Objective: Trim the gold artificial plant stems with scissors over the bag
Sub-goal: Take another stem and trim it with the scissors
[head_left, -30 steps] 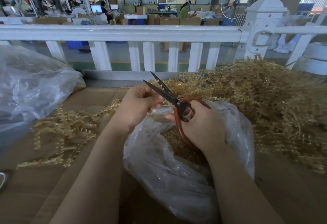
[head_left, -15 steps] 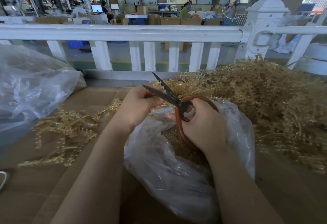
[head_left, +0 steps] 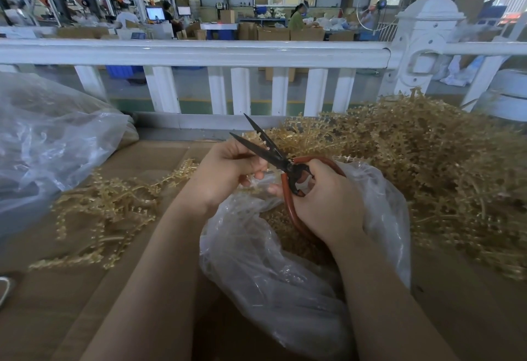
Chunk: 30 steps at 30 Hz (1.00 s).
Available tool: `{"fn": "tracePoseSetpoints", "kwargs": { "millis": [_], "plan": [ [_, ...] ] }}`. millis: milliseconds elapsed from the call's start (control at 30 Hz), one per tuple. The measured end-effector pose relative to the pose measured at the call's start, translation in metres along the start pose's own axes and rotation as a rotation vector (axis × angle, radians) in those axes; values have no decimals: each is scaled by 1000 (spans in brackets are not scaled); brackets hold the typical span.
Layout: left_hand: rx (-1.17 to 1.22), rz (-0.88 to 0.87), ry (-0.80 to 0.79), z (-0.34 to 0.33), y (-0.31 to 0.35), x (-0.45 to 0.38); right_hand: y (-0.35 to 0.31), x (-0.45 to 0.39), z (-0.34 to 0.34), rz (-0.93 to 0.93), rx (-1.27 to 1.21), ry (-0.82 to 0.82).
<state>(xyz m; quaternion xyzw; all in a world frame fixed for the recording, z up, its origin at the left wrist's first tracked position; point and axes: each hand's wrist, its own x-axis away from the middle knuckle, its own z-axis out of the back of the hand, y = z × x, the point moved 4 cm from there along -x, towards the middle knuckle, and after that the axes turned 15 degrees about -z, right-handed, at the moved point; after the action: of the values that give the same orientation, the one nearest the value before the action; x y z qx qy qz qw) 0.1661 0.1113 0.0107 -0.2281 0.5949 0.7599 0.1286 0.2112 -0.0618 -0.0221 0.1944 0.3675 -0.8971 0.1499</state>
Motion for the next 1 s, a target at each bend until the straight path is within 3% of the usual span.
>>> {"fn": "tracePoseSetpoints", "kwargs": {
  "millis": [467, 1000],
  "plan": [
    [41, -19, -20, 1, -3, 1, 1, 2, 0, 29, -34, 38],
    [67, -33, -16, 2, -7, 0, -3, 4, 5, 22, -95, -27]
  ]
}}
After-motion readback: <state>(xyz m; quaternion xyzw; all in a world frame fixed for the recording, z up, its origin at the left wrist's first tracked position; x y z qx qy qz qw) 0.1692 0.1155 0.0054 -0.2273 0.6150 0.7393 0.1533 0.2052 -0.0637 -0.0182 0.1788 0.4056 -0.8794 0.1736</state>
